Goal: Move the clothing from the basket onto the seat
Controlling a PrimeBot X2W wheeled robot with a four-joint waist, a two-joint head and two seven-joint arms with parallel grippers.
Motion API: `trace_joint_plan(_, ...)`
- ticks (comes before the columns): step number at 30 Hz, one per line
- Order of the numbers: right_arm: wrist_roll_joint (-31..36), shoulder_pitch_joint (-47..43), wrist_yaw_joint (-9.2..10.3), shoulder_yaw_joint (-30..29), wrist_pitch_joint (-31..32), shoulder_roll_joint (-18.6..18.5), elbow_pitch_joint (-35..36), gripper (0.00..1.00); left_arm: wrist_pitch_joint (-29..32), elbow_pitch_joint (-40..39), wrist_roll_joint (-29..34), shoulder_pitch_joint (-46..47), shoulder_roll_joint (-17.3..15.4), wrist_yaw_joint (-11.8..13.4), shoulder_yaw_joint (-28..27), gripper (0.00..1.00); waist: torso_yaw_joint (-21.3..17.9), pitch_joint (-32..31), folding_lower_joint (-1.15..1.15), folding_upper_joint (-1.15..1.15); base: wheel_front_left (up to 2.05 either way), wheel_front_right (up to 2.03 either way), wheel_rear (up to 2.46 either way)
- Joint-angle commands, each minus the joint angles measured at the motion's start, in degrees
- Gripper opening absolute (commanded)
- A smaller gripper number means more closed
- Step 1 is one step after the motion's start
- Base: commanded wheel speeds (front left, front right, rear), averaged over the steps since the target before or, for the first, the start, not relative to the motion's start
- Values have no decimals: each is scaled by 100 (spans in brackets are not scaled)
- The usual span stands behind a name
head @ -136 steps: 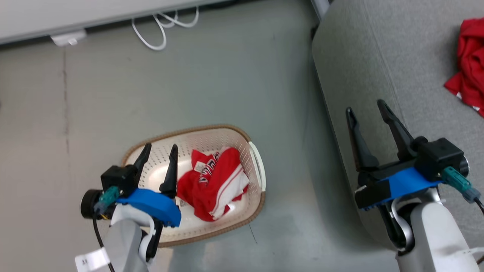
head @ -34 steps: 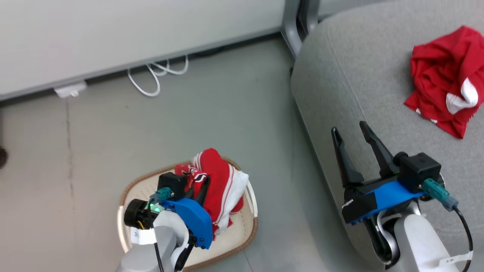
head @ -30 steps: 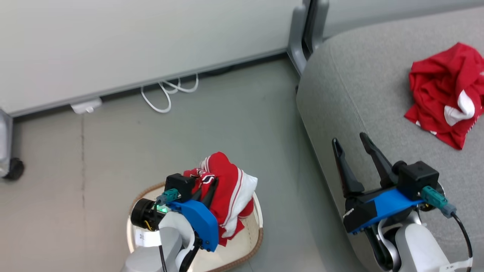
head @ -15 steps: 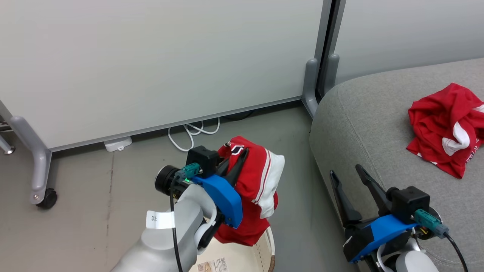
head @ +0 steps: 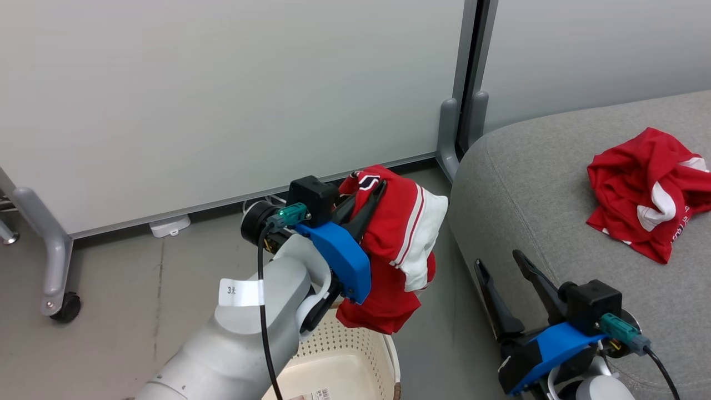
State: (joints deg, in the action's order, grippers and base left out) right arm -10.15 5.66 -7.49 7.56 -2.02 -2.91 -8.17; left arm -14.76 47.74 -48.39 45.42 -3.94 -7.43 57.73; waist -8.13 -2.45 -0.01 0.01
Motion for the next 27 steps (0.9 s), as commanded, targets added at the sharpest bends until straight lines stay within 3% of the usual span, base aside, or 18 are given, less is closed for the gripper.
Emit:
trace_joint_plan(1,-30,-94,-1,15,3,3,25,100,-35,20,-38,97,-4,-7,13,0,1,1,1,-1,0,0,0)
trace_joint_plan(14,-70,4,-1,263,43,3,-66,100,-49,138,-252,220,80,-7,302,0,-65,74,1,-1,0,0,0)
trace_joint_plan(27,-67,826,-1,1412,-254,0,-1096,100,-53,136,-444,324,99,-7,544,0,0,190,1,-1,0,0,0)
